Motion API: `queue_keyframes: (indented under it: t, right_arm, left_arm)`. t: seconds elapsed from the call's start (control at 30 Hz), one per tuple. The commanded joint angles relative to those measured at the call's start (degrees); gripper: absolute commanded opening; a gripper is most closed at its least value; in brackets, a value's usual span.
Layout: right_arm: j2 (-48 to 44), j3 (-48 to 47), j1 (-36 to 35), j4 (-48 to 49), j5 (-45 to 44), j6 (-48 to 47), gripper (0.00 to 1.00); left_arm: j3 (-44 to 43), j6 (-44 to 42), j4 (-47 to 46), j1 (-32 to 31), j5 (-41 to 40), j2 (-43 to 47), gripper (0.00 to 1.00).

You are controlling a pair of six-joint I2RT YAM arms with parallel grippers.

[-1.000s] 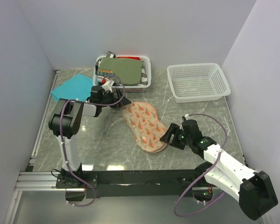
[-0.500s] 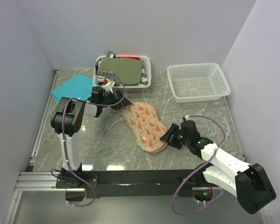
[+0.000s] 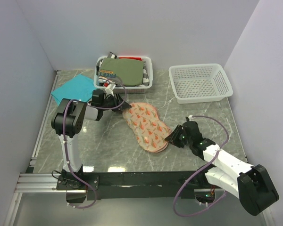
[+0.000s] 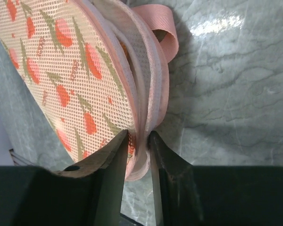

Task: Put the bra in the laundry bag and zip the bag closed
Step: Adjust the laundry bag at the center of the board.

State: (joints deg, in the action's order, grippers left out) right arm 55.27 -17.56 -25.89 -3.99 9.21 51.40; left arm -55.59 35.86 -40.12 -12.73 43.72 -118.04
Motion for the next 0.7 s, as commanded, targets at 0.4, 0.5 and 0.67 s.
queue_keyframes:
  t: [0.4,0.5,0.67]
  right_arm:
    - [12.3,-11.1,6.9,2.4,-1.3,-11.2,0.30]
    - [16.1,-15.2,7.3,0.9,-2.5,-13.7,0.31]
    - [21.8,-21.3,8.0,-1.0,-5.2,-16.5,0.32]
  left_arm:
    - [13.6,4.0,-7.7,-2.2,-5.8,8.2,0.42]
    - [17.6,5.4,-7.7,-3.4,-9.8,11.6,0.43]
    - [24.3,8.3,-5.2,-5.6,-18.1,17.9,0.46]
